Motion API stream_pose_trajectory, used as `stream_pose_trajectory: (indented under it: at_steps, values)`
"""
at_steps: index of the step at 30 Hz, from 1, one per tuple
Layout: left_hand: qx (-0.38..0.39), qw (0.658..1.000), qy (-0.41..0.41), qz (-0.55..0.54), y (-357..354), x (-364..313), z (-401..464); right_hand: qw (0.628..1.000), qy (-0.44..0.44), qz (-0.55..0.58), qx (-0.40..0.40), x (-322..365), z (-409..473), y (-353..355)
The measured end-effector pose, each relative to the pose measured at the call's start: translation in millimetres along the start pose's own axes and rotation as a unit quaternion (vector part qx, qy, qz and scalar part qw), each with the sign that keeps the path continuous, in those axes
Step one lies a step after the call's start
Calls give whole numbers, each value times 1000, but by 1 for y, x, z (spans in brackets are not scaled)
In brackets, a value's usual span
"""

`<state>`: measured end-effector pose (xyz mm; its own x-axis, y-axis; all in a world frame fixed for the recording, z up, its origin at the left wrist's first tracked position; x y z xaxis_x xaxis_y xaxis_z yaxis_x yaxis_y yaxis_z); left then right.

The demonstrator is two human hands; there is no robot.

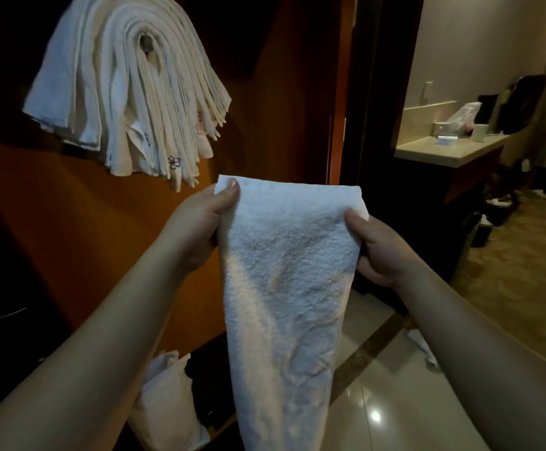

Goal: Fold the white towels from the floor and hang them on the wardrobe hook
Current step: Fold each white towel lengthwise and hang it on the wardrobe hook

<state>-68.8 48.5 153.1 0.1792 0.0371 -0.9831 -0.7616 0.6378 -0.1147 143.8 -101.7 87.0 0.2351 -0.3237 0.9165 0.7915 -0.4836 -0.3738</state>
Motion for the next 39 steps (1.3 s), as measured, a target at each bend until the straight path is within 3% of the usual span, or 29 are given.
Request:
stream_pose_trajectory:
  at_steps: [5,8,12,15,21,28,39]
  values:
    - [-76,997,-7,20,7,34,-2,996,32,-84,-16,-20,1,4]
    - [-150,988,15,36,1,73,-14,979,40,-185,-82,-41,-5,5]
    - [-222,972,67,24,-21,123,-44,968,4,-213,-132,-80,-25,-3]
    - [-248,967,61,-10,-34,136,-62,967,-11,-190,-168,-99,-41,-12]
    - [-248,969,-8,19,-37,130,-73,941,38,-274,-197,-98,-65,-37]
    - [-287,958,-7,8,-14,114,-69,932,56,-286,-214,-89,-74,-33]
    - [-149,987,-48,22,-42,111,-111,957,71,-251,-128,-103,-98,-71]
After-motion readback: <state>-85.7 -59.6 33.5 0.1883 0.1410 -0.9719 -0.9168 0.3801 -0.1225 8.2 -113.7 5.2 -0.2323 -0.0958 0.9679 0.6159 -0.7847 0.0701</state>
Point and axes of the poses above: each hand's wrist, its own z-axis towards the middle knuckle, its own y-axis out of the back of the hand, x = y × z, the point moved 3 cm from there along z, towards the middle knuckle, and after that the axes turned 8 degrees about -x, right-handed, at the moved point
